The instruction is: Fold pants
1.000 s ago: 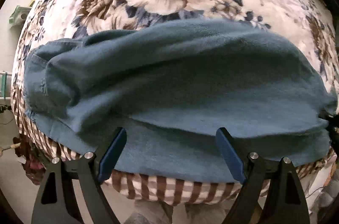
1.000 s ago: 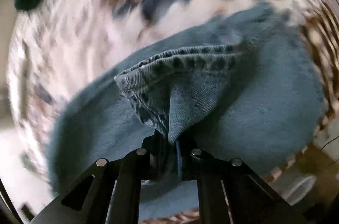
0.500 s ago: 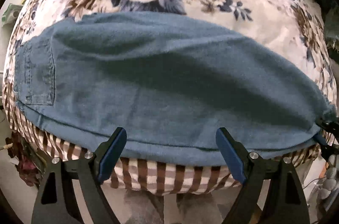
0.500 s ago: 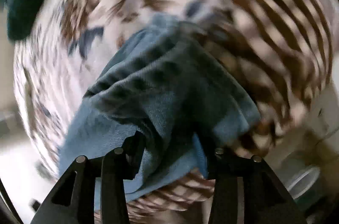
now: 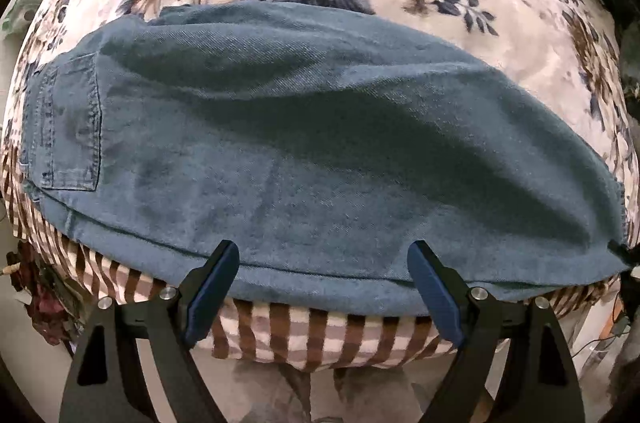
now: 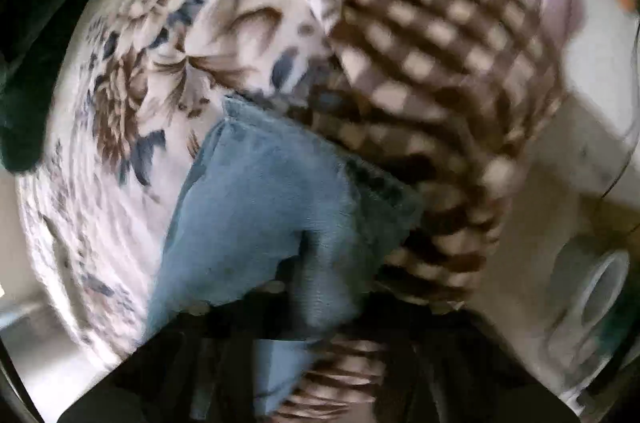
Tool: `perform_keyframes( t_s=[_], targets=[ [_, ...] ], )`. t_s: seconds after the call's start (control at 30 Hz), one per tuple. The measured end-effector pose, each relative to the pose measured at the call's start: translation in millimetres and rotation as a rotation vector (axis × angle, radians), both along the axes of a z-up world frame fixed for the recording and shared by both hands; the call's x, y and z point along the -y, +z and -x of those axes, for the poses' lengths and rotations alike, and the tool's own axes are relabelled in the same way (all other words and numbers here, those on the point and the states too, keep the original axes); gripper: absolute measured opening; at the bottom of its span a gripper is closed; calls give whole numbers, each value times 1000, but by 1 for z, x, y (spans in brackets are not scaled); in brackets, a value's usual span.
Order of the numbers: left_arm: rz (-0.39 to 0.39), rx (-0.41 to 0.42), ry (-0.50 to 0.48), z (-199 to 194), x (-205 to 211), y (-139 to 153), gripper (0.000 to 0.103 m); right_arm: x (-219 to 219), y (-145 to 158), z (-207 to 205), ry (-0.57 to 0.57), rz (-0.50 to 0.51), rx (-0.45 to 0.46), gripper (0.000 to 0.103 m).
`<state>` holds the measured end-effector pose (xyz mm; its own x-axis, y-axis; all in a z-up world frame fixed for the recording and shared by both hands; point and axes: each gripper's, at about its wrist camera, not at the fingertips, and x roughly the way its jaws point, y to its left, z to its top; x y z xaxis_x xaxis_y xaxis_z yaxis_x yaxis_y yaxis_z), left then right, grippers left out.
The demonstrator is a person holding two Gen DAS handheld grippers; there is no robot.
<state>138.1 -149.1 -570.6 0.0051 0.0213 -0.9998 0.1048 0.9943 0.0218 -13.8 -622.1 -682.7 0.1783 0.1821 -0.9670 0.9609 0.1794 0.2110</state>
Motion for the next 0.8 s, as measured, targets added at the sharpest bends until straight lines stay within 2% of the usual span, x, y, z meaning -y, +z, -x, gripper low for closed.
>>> perform_keyframes(
  t_s=[0.07, 0.13, 0.23, 0.27, 0.3, 0.33, 0.4, 0.43, 0.5, 0.53, 0.57, 0.6, 0.63, 0.67, 0.7, 0.8],
  targets=[
    [-2, 15, -5, -1, -2, 3, 86, -5, 26, -16, 38, 9, 142, 5],
    [-7, 24, -9, -1, -6, 5, 86, -19, 76, -40, 125, 30, 339, 5],
    [-9, 14, 1, -2, -11, 1, 86, -34, 141, -54, 238, 119, 531, 4],
    [-10, 10, 3, -2, -13, -1, 86, -34, 149, -52, 273, 169, 532, 4],
    [-15, 7, 5, -2, -14, -2, 86, -31, 145, -48, 299, 210, 469, 4],
    [-14, 8, 7, -2, -15, -3, 86, -22, 127, -40, 276, 206, 395, 5],
    [-16, 10, 6, -3, -17, -4, 86, -3, 80, -19, 176, 119, 301, 5],
    [-16, 7, 8, -2, -17, -6, 86, 8, 40, -5, 134, 26, 232, 5],
    [-10, 0, 14, 1, -19, -9, 86, 17, -8, 14, 79, -95, 162, 9],
    [-12, 0, 14, 4, -20, -11, 86, 18, -26, 22, 67, -140, 141, 15],
    [-13, 2, 13, 5, -24, -12, 86, 16, -32, 29, 55, -147, 144, 17],
    [-10, 10, 13, 6, -28, -11, 86, 13, -28, 32, 53, -126, 155, 27],
    [-12, 17, 14, 8, -33, -10, 86, 8, -18, 31, 71, -88, 152, 50],
    [-17, 28, 19, 9, -39, -8, 86, 0, -4, 28, 104, -45, 146, 65],
    [-13, 36, 32, 8, -48, -6, 86, -11, 10, 22, 140, -5, 138, 90],
    [18, 24, 95, 4, -85, -4, 86, -53, 38, -4, 275, 70, 97, 91]
  ],
)
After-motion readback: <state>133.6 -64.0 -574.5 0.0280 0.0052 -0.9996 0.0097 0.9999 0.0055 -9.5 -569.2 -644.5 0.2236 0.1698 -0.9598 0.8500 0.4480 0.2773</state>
